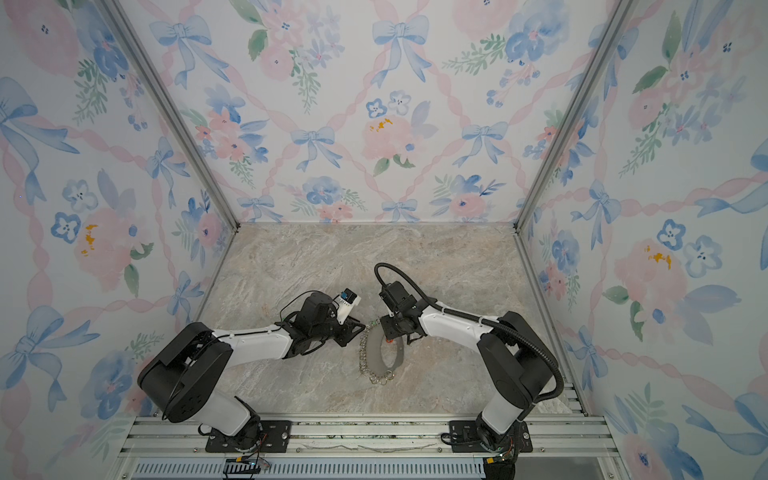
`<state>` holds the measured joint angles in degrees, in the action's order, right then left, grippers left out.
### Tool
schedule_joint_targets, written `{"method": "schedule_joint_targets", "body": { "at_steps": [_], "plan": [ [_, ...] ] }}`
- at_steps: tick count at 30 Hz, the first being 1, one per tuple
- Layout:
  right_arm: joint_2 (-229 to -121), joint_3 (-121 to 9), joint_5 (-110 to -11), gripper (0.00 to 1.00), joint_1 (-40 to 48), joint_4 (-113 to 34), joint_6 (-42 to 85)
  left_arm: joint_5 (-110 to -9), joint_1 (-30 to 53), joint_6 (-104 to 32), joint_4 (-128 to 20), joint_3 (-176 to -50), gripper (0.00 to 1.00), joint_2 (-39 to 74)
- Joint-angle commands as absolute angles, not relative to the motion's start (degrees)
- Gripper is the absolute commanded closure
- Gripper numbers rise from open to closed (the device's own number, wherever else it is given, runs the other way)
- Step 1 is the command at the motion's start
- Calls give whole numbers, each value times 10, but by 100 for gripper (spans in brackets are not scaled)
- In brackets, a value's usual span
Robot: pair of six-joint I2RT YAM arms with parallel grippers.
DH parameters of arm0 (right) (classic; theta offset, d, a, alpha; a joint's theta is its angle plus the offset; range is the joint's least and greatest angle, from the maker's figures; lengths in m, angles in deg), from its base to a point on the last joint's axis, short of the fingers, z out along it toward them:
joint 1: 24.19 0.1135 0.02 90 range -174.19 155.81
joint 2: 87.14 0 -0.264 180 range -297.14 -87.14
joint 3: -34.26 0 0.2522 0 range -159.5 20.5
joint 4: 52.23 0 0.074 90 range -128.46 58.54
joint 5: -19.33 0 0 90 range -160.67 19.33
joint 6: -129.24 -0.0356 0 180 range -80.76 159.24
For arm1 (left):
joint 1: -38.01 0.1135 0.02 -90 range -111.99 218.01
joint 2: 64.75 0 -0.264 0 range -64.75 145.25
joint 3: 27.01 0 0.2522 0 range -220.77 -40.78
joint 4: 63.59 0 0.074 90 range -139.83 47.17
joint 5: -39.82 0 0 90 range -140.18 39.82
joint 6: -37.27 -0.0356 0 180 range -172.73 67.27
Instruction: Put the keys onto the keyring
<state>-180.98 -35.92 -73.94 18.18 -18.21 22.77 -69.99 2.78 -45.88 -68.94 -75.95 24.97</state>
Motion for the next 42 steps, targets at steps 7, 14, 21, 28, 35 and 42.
{"method": "schedule_joint_targets", "body": {
  "at_steps": [7,14,21,28,35,42],
  "plan": [
    [-1747,-322,-747,44,178,-213,241,-736,20,-604,-679,-759,70,251],
    [-1731,-317,-754,44,169,-228,237,-705,3,-632,-653,-774,79,275],
    [-1727,-309,-752,44,168,-233,234,-670,-7,-641,-638,-787,81,292],
    [-1726,-306,-743,44,169,-238,231,-634,-12,-623,-637,-803,84,308],
    [-1728,-305,-737,44,171,-242,230,-630,-15,-622,-637,-815,87,318],
    [-1726,-303,-738,44,171,-240,231,-638,-15,-620,-637,-816,91,323]
  ]
}}
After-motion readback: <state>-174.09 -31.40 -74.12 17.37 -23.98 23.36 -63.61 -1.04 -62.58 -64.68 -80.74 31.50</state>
